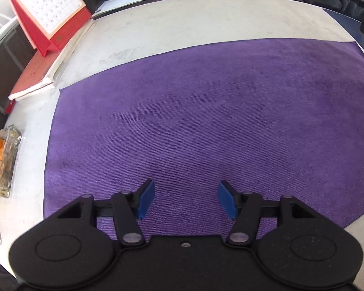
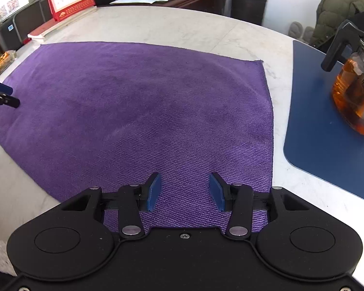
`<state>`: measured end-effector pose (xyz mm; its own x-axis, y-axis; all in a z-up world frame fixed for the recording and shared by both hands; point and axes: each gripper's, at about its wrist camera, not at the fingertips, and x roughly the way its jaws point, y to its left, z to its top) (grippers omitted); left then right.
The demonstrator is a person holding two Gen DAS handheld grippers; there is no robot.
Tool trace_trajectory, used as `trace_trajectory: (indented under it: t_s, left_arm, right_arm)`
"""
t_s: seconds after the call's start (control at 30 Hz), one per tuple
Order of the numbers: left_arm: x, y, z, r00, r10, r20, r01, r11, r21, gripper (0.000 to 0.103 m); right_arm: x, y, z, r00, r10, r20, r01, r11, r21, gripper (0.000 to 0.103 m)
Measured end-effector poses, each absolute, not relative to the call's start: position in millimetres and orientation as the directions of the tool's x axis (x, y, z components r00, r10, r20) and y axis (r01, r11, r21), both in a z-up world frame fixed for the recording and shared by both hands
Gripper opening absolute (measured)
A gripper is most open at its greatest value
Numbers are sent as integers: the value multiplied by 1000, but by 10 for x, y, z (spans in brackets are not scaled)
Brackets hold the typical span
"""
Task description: Fold towel
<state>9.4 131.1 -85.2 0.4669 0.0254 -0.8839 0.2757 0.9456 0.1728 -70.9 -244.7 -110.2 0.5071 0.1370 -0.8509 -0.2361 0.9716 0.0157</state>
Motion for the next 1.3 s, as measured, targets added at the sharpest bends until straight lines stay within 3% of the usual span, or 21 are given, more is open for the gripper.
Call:
trace_trajectory:
  t_s: [0.4,0.6,0.8,0.93,1.3]
  left_arm:
    - [133,1262,-771,508,132,-851,203,942,267,56]
    - [110,1327,-811,478,174,-861,160,946,280,56]
    - [96,1470,-856,436,210,-875,108,953,282,57]
    - [102,1509,-859,425,218,-879,85,957,278,58]
    - [102,1584,-826,439,256,-861,68,946,316,60]
  right_arm:
    - [-860,-2506,-994,408,202,-891,-296,952,80,46]
    - [-50,-2892,-727,562,236,-793,-309,949,63,46]
    - [831,-3070,-974,559,301,-773,-333,935,124,46]
    - [1016,-3116,-1186,538,304,-786,-346,930,122,46]
    - [979,-3187,-1130,569,255,-782,-317,945,78,44]
